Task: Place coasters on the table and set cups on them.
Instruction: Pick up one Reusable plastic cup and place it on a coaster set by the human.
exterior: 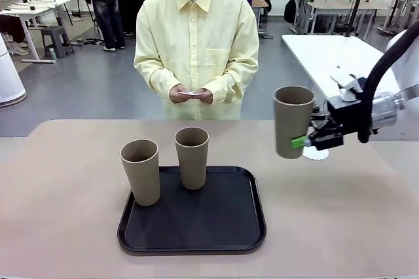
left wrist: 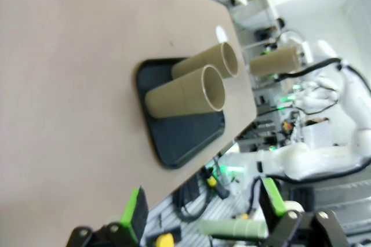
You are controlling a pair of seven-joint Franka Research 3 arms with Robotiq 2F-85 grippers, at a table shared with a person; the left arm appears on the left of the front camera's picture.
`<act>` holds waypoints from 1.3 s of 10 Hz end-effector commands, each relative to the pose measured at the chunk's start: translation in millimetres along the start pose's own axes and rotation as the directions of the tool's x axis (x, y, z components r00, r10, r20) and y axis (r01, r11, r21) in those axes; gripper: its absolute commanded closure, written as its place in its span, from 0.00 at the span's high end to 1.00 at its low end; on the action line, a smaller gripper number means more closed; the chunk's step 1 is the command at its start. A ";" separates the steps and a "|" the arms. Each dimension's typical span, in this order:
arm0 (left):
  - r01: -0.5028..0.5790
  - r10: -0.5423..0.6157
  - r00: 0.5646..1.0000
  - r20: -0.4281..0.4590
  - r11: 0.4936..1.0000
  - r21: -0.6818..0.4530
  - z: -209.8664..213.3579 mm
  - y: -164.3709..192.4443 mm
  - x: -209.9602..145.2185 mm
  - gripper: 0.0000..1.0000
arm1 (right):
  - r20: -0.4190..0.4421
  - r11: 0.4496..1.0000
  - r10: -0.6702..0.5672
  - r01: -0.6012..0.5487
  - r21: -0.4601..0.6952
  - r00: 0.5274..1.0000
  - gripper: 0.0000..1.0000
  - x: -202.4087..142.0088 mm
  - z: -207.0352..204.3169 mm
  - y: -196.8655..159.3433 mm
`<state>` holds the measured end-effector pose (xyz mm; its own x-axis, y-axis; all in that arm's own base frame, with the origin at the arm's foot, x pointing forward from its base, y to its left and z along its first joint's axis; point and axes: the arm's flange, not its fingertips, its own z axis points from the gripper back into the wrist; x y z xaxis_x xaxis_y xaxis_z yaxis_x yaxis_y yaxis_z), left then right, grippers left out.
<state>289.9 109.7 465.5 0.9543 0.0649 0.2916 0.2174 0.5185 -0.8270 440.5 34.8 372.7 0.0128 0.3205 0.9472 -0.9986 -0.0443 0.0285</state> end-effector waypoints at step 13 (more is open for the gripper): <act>0.009 -0.009 1.000 0.011 1.000 -0.017 0.5 -0.2 0.2 1.00 | 0.221 0.998 -0.049 0.057 -0.030 0.974 0.81 -68.6 123.2 -67.3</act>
<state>289.9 109.7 465.6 0.9544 0.0647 0.2914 0.2173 0.5189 -0.8268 513.1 -100.3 344.5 0.0685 0.1059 0.9920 -0.9976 0.0011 0.0688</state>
